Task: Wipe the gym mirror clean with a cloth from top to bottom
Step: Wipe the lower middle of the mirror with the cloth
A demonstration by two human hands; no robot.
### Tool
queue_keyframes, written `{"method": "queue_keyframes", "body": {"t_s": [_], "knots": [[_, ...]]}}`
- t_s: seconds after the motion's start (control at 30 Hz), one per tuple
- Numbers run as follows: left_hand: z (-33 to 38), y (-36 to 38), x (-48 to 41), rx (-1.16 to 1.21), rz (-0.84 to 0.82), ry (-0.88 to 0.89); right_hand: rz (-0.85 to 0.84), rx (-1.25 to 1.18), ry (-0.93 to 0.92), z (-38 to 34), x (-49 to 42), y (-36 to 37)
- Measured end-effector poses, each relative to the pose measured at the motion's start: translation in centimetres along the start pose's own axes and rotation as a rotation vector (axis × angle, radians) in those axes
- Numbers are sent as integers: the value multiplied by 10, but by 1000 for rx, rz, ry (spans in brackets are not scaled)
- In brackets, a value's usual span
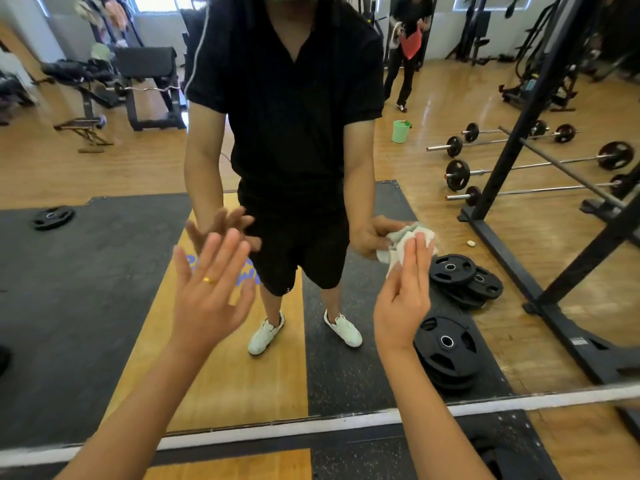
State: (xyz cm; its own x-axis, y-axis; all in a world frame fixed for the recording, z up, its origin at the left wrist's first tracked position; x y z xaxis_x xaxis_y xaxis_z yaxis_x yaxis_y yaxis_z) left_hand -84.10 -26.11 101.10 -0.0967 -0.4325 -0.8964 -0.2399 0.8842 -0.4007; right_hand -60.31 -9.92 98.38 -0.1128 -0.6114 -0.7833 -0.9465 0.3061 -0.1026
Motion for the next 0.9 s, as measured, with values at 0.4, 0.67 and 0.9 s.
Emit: {"method": "queue_keyframes", "body": {"t_s": [0.4, 0.67, 0.9], "knots": [[-44, 28, 8, -182, 133, 70, 130, -3, 127, -36, 15, 33], [-43, 27, 9, -177, 140, 65, -255, 167, -442, -20, 35, 44], [-44, 28, 9, -167, 135, 53, 23, 61, -15, -36, 40, 55]]}}
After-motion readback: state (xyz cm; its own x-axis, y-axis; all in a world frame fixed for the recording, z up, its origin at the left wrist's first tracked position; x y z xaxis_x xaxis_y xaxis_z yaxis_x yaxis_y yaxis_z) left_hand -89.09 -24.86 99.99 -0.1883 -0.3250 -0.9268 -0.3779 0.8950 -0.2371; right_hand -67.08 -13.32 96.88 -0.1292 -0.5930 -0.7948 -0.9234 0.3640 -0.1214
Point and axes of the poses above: each hand's wrist, its own x-axis away from the middle knuckle, its own y-axis out of the palm, z = x × y, the point moved 5 cm from there along -x, towards the middle knuckle, and after that the axes turned 1 degree about -x, right-handed, at the moved point
